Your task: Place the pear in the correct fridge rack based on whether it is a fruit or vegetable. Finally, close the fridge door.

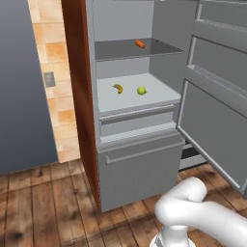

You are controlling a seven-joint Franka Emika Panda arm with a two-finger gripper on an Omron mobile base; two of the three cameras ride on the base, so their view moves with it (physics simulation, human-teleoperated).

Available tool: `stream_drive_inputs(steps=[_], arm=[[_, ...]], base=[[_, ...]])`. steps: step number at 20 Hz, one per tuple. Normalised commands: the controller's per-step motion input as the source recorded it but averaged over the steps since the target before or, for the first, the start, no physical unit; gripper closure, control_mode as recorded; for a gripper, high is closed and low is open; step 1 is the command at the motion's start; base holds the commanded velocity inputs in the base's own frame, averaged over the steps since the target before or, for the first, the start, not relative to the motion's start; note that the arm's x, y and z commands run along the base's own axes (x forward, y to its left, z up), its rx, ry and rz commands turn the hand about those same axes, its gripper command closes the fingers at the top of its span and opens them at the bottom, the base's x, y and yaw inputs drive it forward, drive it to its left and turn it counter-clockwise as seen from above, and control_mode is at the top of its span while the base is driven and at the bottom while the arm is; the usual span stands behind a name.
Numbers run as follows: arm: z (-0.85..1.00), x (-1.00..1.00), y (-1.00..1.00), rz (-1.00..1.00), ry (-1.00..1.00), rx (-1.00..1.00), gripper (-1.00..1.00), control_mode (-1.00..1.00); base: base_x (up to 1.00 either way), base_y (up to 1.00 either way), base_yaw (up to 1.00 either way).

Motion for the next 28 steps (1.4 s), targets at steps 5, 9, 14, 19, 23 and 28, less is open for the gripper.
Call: stream_drive_inputs(steps=[5, 9, 14, 19, 23, 28], arm=[[0.01, 0.03, 0.0, 0.01, 0.0, 0.0, -1.0, -1.0], [0.0, 0.19, 0.88, 0.06, -0.09, 0.0, -1.0, -1.0], [0.05, 0.26, 1.0, 0.15, -0.18, 0.03, -1.0, -1.0], [0.18, 0.23, 1.0, 0.14, -0.27, 0.01, -1.0, -1.0], [0.22, 0.24, 1.0, 0.06, -0.25, 0.03, -1.0, -1.0], [0.32, 0.22, 1.0, 0.02, -0.22, 0.02, -1.0, -1.0]], base=[[0.0, 0.0, 0.0], [0.0, 0.0, 0.0], [0.0, 0.0, 0.0], [0.0, 0.0, 0.0], [0.0, 0.0, 0.0], [0.0, 0.0, 0.0]])
